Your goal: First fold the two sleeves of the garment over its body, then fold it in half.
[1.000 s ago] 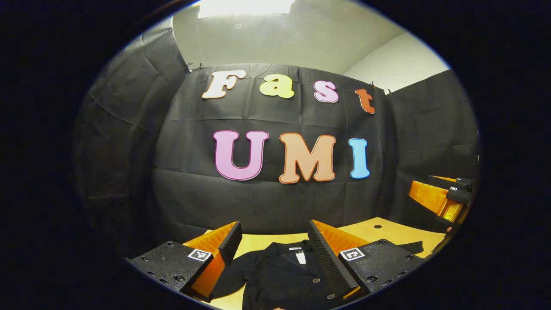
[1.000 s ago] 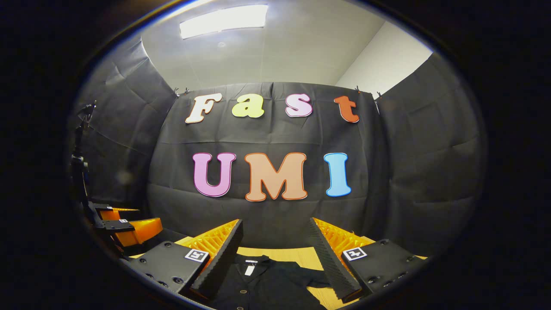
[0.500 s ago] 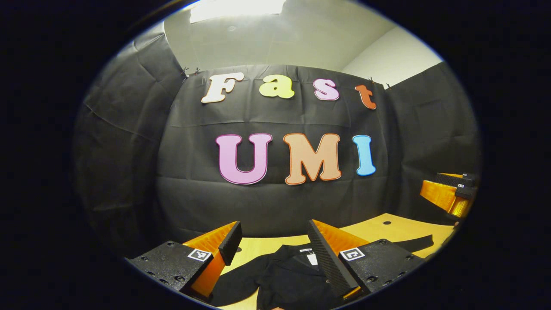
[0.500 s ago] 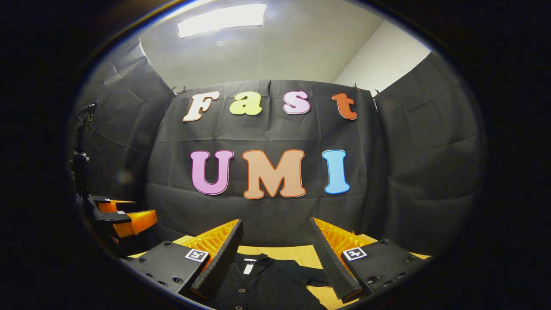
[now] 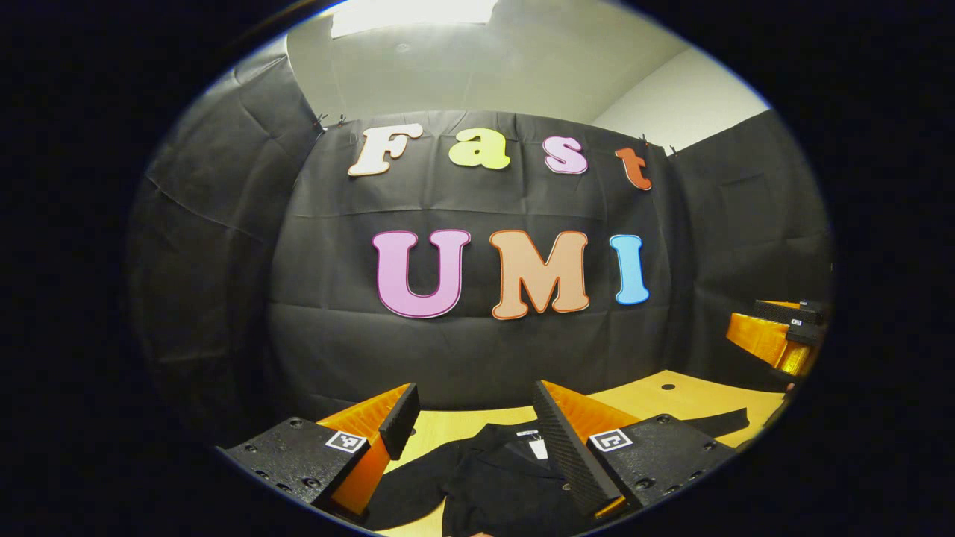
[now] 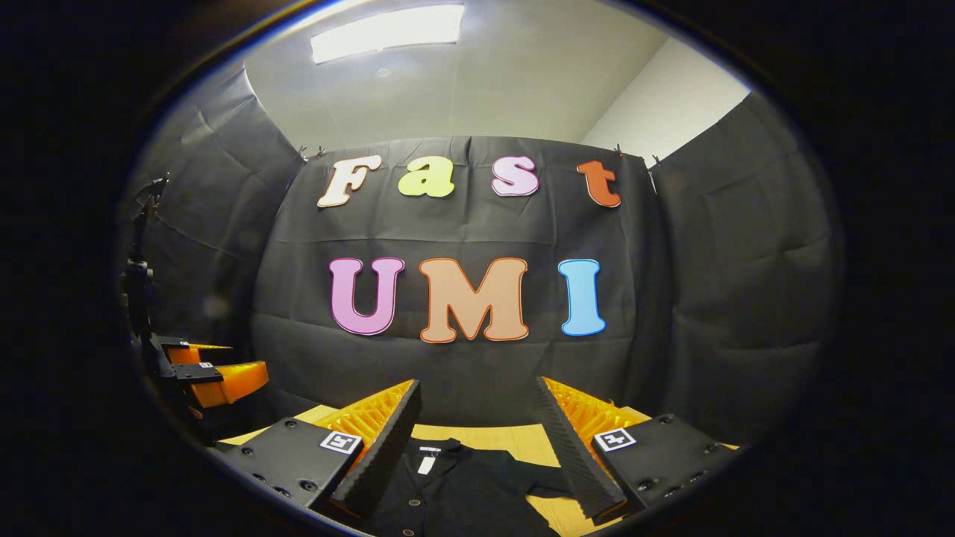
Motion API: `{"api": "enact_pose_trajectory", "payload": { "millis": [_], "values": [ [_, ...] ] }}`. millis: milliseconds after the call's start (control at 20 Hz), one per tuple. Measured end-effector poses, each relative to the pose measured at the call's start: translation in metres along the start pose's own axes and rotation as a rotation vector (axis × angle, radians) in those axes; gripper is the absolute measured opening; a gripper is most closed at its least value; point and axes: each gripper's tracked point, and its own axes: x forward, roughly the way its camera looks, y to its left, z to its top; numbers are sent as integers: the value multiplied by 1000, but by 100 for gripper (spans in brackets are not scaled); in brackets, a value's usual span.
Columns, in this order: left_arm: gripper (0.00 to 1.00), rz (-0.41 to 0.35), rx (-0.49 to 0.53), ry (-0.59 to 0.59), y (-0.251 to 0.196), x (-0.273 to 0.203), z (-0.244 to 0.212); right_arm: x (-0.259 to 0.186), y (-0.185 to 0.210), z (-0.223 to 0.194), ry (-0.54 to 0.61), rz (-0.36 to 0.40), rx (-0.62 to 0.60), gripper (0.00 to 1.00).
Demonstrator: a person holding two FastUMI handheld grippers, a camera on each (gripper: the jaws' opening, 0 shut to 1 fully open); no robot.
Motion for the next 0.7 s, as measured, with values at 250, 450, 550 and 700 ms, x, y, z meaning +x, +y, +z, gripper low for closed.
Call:
{"api": "enact_pose_trajectory", "payload": {
  "millis": [250,450,550,700],
  "values": [
    [92,3,-27,22,-8,4,-11,3,-15,-4,11,6,0,97],
    [93,39,-56,33,-13,4,-13,15,-55,-16,62,-14,6,98],
    [92,70,-46,38,-9,4,-14,20,-86,-20,84,-42,-6,98],
    [92,109,-59,36,-14,8,-12,28,-135,-27,107,-88,-58,97]
  ]
}}
